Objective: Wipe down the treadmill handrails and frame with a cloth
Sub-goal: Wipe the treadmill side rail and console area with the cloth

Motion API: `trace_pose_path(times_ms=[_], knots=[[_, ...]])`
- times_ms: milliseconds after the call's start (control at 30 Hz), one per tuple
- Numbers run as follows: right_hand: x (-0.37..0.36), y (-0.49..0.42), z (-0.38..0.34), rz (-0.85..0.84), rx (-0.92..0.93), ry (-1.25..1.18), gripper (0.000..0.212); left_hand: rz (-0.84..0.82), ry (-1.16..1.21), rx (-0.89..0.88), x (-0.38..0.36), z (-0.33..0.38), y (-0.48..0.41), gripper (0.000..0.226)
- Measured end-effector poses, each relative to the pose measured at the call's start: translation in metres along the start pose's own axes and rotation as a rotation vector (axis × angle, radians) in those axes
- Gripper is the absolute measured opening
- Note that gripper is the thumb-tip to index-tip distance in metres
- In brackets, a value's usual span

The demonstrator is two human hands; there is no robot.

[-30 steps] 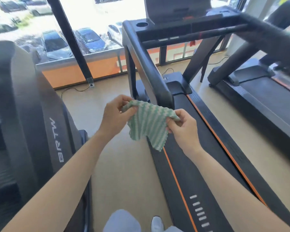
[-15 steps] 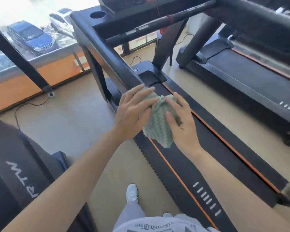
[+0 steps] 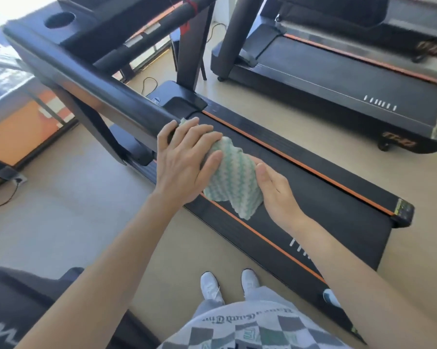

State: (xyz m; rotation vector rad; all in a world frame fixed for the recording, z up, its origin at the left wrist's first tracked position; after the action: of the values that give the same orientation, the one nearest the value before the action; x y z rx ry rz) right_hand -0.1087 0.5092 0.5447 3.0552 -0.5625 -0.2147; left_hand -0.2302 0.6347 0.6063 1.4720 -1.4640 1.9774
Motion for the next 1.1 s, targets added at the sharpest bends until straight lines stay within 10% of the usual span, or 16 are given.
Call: trace_pose_path(times_ms=[333, 733, 1100], knots=[[-0.008, -0.001, -0.022, -0.099, 0.242, 0.399, 0.057, 0.009, 0.075, -0.169, -0.005, 0.025, 0.028, 0.06], [-0.037, -0.078, -0.029, -0.417, -0.157, 0.372, 0.075, -0.037, 0.074, 0.024, -0.005, -0.042, -0.013, 0.049], [-0.006, -0.002, -0.014, -0.156, 0.254, 0.316, 0.058, 0.004, 0.345, 0.325, -0.012, 0.043, 0.054, 0.06]])
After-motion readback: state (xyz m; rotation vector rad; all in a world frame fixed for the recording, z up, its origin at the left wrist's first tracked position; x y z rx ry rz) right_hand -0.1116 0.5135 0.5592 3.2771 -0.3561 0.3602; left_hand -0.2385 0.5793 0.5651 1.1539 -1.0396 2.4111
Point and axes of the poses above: each hand's wrist, its own y-axis away from the middle knuckle, its own x-axis out of the back of the hand, z = x × y, the point moved 7 cm from there along -y, towards the middle knuckle, and after that the axes turned 11 degrees about -y, right-handed, at the moved point
